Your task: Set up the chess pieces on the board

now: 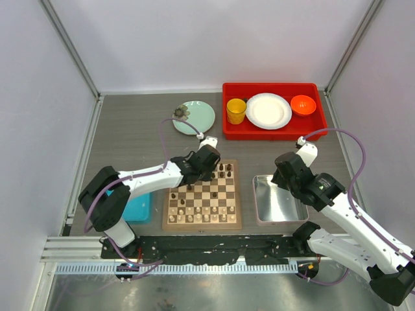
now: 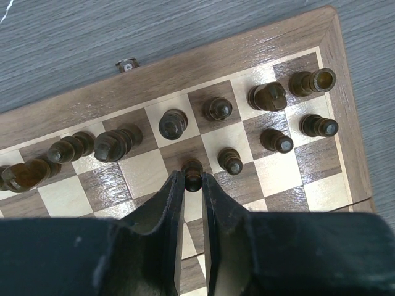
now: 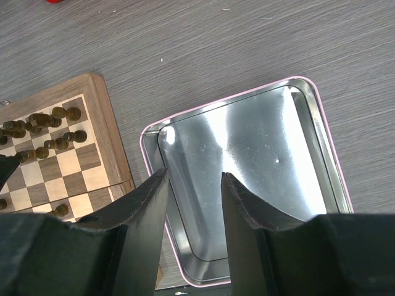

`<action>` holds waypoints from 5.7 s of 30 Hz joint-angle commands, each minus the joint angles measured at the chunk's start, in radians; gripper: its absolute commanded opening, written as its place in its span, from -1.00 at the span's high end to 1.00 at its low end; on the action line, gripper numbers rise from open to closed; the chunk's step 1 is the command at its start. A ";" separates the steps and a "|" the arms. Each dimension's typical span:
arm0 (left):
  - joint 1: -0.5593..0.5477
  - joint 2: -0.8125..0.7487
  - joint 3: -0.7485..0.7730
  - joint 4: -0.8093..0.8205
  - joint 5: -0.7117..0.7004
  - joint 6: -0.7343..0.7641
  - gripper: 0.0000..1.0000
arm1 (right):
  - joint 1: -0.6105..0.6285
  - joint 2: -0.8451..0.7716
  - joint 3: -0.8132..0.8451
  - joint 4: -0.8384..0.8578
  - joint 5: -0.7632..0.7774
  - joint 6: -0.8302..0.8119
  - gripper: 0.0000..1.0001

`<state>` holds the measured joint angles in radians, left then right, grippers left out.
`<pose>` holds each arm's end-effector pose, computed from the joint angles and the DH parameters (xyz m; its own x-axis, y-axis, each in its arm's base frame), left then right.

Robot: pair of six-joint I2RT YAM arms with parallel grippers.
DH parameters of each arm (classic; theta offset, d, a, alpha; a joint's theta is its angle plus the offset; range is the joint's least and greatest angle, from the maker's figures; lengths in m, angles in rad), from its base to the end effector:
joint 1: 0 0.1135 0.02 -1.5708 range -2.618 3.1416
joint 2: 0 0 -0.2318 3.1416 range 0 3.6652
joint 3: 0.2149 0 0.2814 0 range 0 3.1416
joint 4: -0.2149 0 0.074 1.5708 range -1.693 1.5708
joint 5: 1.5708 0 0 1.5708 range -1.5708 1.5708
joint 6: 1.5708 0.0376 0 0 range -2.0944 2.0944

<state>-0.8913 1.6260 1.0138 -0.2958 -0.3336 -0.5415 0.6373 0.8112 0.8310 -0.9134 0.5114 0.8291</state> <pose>0.2356 -0.2720 0.1497 -0.7381 0.1387 -0.6603 0.2661 0.9592 -0.0960 0.1725 0.1048 0.2638 -0.6240 0.3381 -0.7045 0.2778 0.9387 0.2044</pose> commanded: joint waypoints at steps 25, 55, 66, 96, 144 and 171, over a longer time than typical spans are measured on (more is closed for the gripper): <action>0.008 0.031 0.039 0.040 -0.038 0.011 0.46 | -0.007 -0.012 0.008 0.004 0.033 -0.001 0.10; -0.167 -0.164 -0.001 -0.108 -0.051 -0.067 0.16 | -0.008 -0.012 0.008 0.002 0.033 0.001 0.10; -0.232 -0.103 -0.038 -0.080 -0.042 -0.137 0.14 | -0.010 -0.015 0.013 -0.004 0.032 0.004 0.10; -0.232 -0.040 -0.003 -0.055 -0.065 -0.106 0.29 | -0.011 -0.007 0.019 -0.005 0.035 -0.005 0.09; -0.046 -0.227 -0.066 -0.080 -0.188 -0.064 0.60 | -0.013 -0.018 0.003 -0.007 0.030 -0.001 0.10; 0.060 -0.134 -0.103 0.053 -0.067 -0.049 0.59 | -0.013 0.000 0.014 -0.007 0.035 -0.010 0.09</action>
<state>-0.8356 1.4761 0.9081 -0.3035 -0.4007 -0.5938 0.6277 0.8120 0.8310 -0.9150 0.5129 0.8223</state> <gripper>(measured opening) 0.209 0.452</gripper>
